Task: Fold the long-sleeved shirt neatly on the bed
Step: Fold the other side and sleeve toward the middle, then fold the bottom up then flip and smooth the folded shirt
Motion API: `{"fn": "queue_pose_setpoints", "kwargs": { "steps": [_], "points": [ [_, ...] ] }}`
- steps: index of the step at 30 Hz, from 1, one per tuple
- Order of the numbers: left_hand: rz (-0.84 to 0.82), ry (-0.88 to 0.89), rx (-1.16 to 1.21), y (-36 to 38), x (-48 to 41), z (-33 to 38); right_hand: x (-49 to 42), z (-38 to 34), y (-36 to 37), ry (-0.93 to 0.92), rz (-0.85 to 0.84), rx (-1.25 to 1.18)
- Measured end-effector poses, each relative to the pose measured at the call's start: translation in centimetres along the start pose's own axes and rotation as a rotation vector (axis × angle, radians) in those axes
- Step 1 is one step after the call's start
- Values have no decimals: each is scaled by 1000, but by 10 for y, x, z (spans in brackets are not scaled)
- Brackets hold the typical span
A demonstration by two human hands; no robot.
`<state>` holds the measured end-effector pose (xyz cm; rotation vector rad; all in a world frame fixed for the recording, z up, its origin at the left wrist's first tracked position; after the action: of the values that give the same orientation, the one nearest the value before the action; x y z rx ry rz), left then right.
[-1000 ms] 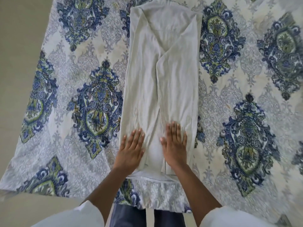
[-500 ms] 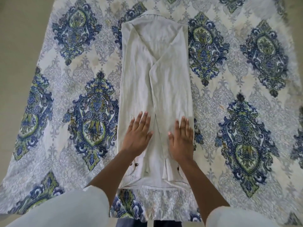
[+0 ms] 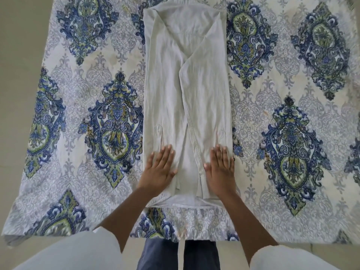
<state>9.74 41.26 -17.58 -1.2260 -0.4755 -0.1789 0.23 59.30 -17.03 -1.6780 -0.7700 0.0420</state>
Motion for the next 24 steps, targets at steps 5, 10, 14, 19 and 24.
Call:
{"fn": "queue_pose_setpoints", "kwargs": {
  "steps": [5,10,14,19,24],
  "points": [
    [265,-188,222,-63,4,-25,-13,10,-56,163,208,-393],
    [262,140,-209,-63,-10,-49,-27,39,-68,26,136,0],
    [123,491,-534,-26,8,-48,-7,50,-40,-365,45,391],
    [124,547,-580,-18,4,-54,-8,55,-25,-712,-31,745],
    [194,588,-532,-21,-5,-59,-19,55,-15,-863,0,872]
  ]
}}
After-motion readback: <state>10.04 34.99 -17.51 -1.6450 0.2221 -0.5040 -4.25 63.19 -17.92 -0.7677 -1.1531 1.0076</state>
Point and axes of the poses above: each hand's wrist, its own x-axis away from the middle knuckle, its own y-axis out of the palm, z = x × y, the point moved 6 cm from there along -x, towards the middle knuckle, and after that the axes turned 5 degrees about -y, right-handed, at the moved point
